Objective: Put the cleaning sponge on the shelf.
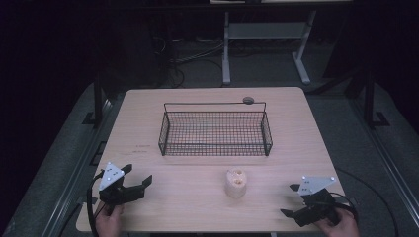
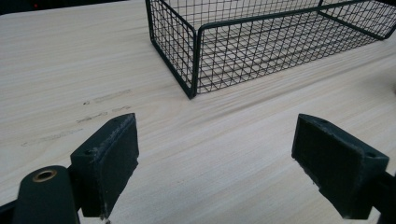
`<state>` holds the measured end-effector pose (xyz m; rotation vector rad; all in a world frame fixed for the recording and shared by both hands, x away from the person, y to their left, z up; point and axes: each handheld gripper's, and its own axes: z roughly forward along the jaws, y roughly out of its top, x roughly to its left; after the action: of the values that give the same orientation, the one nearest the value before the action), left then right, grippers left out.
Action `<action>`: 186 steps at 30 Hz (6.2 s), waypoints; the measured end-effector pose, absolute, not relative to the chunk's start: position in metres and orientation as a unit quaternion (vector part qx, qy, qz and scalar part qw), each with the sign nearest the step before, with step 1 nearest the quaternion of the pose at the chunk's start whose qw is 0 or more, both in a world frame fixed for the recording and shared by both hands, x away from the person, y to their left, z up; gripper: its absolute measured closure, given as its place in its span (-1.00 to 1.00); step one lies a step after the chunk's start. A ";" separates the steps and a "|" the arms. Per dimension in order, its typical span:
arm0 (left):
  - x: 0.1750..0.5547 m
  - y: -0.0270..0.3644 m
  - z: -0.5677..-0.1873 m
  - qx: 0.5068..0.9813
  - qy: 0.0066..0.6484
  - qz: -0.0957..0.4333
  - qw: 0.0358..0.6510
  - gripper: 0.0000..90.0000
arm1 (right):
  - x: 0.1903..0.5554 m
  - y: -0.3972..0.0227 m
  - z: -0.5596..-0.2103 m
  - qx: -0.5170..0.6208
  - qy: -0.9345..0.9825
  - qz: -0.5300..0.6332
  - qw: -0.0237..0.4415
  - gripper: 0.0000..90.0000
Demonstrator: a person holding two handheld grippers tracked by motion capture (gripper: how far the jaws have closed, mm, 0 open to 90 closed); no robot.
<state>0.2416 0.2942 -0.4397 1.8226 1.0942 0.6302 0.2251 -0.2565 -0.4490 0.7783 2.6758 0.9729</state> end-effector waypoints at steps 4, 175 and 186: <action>0.241 0.294 -0.440 0.735 0.443 0.253 0.447 -0.69 | 0.228 -0.249 -0.446 0.250 0.908 0.324 0.089 -0.68; 0.242 0.309 -0.439 0.720 0.455 0.255 0.457 -0.69 | 0.469 -0.090 -0.311 0.147 0.963 0.226 0.002 -0.38; 0.242 0.310 -0.438 0.719 0.456 0.257 0.457 -0.69 | 0.479 -0.089 -0.337 0.158 0.963 0.220 -0.012 -0.38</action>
<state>0.2417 0.3099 -0.4384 1.7729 1.1238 0.6326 0.4788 -0.0887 -0.3372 0.5003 3.0467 0.6958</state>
